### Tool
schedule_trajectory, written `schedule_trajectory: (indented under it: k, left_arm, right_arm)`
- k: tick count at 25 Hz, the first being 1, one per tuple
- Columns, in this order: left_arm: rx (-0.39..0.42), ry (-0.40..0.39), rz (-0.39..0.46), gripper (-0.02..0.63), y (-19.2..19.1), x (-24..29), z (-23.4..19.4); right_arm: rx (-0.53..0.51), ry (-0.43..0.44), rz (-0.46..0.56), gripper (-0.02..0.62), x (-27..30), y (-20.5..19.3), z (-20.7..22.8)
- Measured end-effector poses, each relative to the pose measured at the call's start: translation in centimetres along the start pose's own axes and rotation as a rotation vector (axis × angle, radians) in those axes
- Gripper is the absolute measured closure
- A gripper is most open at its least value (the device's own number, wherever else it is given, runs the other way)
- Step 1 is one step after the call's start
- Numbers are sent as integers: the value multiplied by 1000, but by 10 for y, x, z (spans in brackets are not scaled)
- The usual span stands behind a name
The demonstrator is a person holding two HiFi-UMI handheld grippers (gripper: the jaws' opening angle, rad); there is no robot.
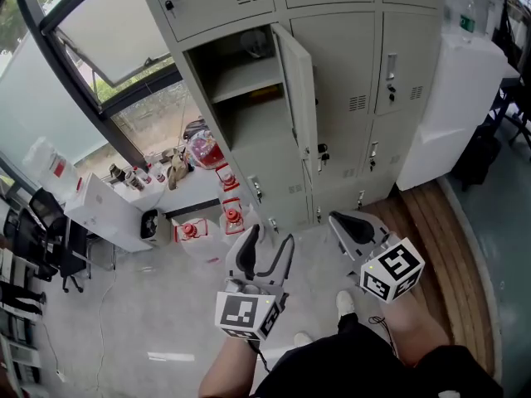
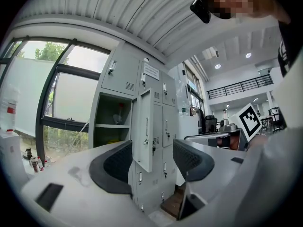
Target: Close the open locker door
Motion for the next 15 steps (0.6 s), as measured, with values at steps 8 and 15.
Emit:
schedule_trajectory:
  k: [8,15]
  left_arm:
    - [-11,19,2,360,3,51,5]
    - [23,30,-14,360,-2,97,7]
  right_arm:
    - [2,21,-14,541,14,-10,45]
    - [16,35,-14,542,25,-19,84]
Point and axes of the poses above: the fingertips, and each gripper's own axes: x forward along the fingers, z to its right, y out of its top, the point moved 5 cm from there along -x, backward along the fingers, and after that the axes turned 11 degrees about -x, right-handed, at the moved point
